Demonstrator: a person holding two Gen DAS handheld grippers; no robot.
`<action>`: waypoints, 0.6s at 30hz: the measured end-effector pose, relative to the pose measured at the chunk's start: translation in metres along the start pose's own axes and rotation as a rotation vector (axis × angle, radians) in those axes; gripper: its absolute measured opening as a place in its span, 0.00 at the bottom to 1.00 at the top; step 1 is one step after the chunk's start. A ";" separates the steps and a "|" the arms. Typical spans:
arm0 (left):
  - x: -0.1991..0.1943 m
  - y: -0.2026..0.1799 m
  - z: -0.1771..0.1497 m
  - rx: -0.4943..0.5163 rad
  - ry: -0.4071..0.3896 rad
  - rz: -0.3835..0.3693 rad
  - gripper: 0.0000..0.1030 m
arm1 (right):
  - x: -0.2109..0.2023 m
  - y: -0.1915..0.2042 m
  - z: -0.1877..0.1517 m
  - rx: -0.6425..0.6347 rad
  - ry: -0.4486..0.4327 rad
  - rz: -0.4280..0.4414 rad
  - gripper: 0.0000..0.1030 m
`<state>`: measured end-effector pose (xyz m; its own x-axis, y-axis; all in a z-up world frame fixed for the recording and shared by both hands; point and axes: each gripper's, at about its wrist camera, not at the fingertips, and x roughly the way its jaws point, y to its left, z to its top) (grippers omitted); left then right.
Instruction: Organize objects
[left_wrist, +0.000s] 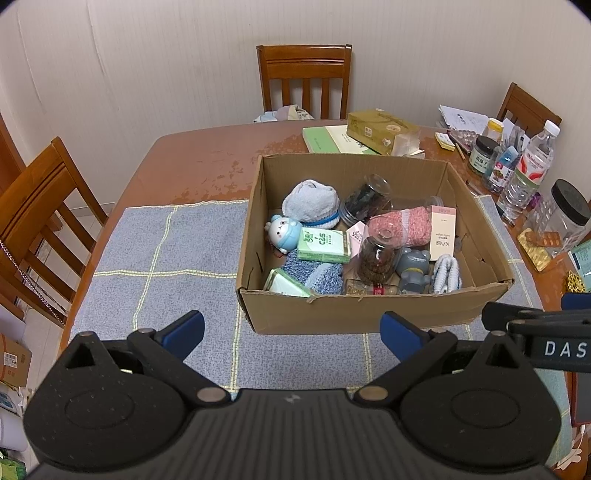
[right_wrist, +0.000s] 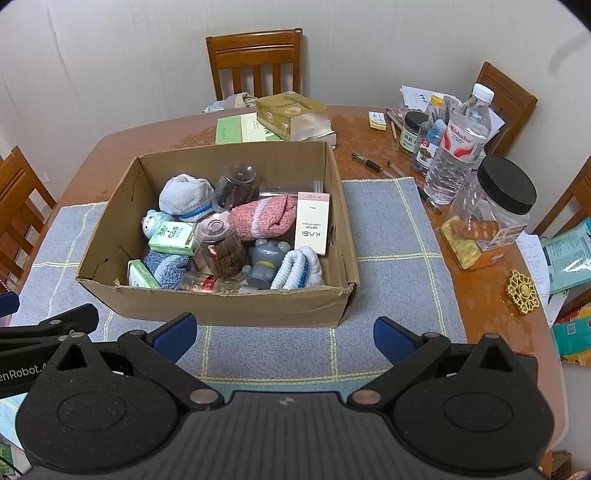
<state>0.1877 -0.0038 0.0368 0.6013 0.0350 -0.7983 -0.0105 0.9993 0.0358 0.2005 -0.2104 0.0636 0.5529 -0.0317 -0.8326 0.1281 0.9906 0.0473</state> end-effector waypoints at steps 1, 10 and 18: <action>0.000 0.000 0.000 0.001 0.001 0.000 0.98 | 0.000 0.000 0.000 -0.001 0.000 0.000 1.00; 0.001 -0.003 -0.001 0.012 0.009 0.017 0.98 | 0.001 -0.001 0.000 0.000 0.004 -0.003 1.00; 0.001 -0.004 0.001 0.019 0.009 0.030 0.98 | 0.001 -0.001 -0.001 -0.001 0.003 -0.009 1.00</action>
<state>0.1891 -0.0079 0.0365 0.5941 0.0652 -0.8018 -0.0131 0.9974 0.0714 0.2000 -0.2117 0.0626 0.5495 -0.0400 -0.8346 0.1321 0.9904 0.0395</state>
